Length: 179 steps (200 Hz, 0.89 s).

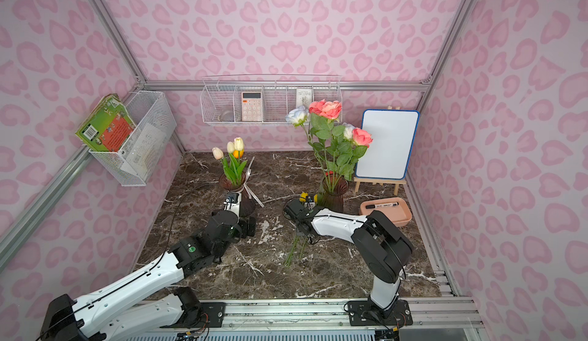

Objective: Arrange the flowers in different vases according to their variety
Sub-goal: Adjust the flower at the center of the board, then pick up the flower at the center of the board.

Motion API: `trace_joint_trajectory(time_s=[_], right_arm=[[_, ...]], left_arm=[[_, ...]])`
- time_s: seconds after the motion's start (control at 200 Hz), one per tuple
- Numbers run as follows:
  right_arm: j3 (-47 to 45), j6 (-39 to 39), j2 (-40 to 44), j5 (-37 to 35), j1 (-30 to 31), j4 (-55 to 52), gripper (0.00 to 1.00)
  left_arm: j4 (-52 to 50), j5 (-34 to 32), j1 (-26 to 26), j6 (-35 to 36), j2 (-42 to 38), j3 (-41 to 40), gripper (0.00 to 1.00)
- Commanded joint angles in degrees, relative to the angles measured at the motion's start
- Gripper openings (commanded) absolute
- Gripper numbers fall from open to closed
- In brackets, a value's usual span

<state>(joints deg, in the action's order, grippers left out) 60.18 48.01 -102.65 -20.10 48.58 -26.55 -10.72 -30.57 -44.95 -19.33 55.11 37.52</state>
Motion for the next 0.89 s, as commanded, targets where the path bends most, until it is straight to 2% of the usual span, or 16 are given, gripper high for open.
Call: trace_joint_trajectory(time_s=[0.0,0.1,0.345,0.4,0.6,0.815,0.89], right_arm=[[0.3,-0.5,-1.5,1.2,0.2,0.5,0.33],[0.6,-1.1,-2.8,2.2,0.4,1.0,0.3],[2.8,-8.7,-4.8,7.0,2.1,4.2,0.03],[3.8,-11.4,-5.5,8.4,2.8,4.6,0.0],[7.3,-16.2,-6.9,9.0,4.7,2.8,0.0],[2.5,-15.7,-1.3,11.4,4.0,0.8,0.0],[0.0,-15.4,0.7,13.4,2.8,0.8,0.09]], left_arm=[[0.5,0.2,0.0,0.5,0.1,0.3,0.99],[0.6,0.1,0.1,0.6,0.1,0.1,0.98],[0.5,0.1,0.1,0.7,-0.1,0.2,0.99],[0.5,-0.2,0.0,0.7,-0.2,0.1,0.99],[0.5,-0.8,0.0,0.9,-0.3,0.0,0.99],[0.5,-1.5,0.0,0.9,-0.2,0.0,0.98],[0.5,-1.4,0.0,0.8,-0.2,0.0,0.99]])
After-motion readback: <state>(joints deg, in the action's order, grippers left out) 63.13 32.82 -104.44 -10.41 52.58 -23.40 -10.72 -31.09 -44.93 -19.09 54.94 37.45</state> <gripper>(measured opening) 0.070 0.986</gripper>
